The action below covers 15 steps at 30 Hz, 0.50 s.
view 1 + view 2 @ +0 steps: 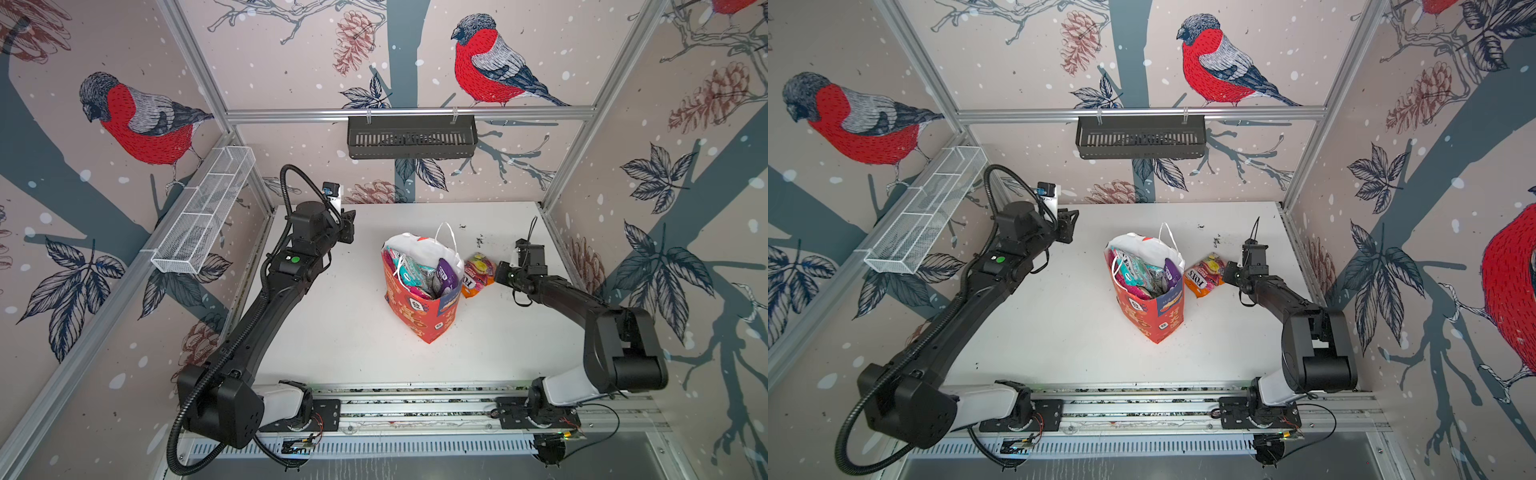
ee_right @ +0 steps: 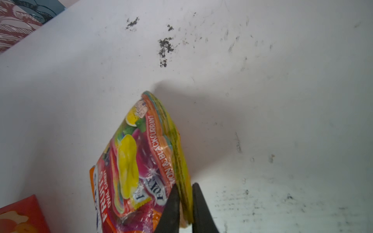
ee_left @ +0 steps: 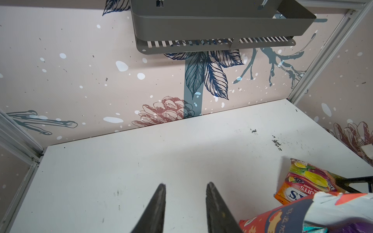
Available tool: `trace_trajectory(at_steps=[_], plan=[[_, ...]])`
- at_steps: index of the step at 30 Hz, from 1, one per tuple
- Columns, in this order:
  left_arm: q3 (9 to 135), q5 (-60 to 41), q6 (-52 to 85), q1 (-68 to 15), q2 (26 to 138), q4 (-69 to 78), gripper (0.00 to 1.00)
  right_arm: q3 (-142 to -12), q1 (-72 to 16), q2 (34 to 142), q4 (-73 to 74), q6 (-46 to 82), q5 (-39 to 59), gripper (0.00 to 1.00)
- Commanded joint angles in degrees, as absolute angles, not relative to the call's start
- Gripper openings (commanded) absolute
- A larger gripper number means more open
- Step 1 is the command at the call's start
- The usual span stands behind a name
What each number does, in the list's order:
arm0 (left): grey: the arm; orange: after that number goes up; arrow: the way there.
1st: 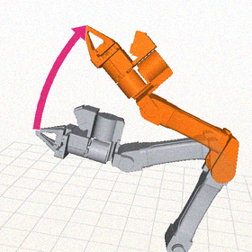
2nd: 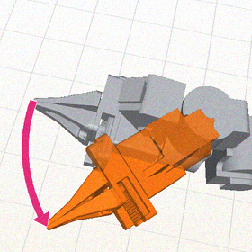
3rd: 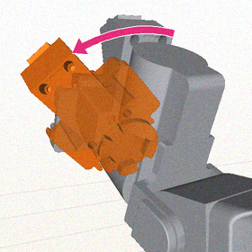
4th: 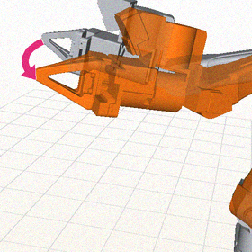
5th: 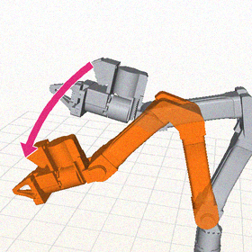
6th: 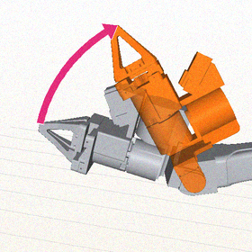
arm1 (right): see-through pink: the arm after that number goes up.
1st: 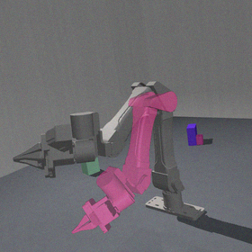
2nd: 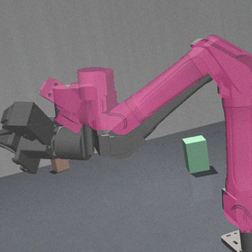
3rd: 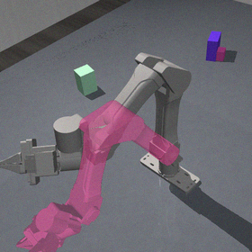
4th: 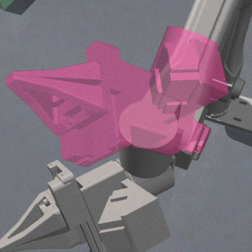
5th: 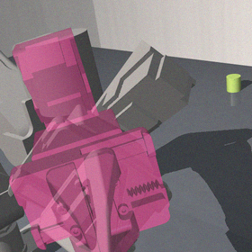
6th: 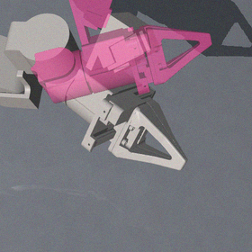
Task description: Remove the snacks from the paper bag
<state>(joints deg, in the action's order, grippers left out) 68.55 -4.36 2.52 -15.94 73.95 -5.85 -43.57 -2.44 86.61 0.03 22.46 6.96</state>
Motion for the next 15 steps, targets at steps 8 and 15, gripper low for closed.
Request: trace_trajectory(at_steps=[8,15], plan=[[71.6,-8.3,1.5,-16.7,77.8,-10.1,0.34,-48.9,-2.3,84.4,-8.1,17.4,5.1,0.44],[73.2,-11.6,-0.1,-18.3,79.2,-13.9,0.35,-54.9,-3.2,70.5,-12.6,14.5,12.9,0.5]])
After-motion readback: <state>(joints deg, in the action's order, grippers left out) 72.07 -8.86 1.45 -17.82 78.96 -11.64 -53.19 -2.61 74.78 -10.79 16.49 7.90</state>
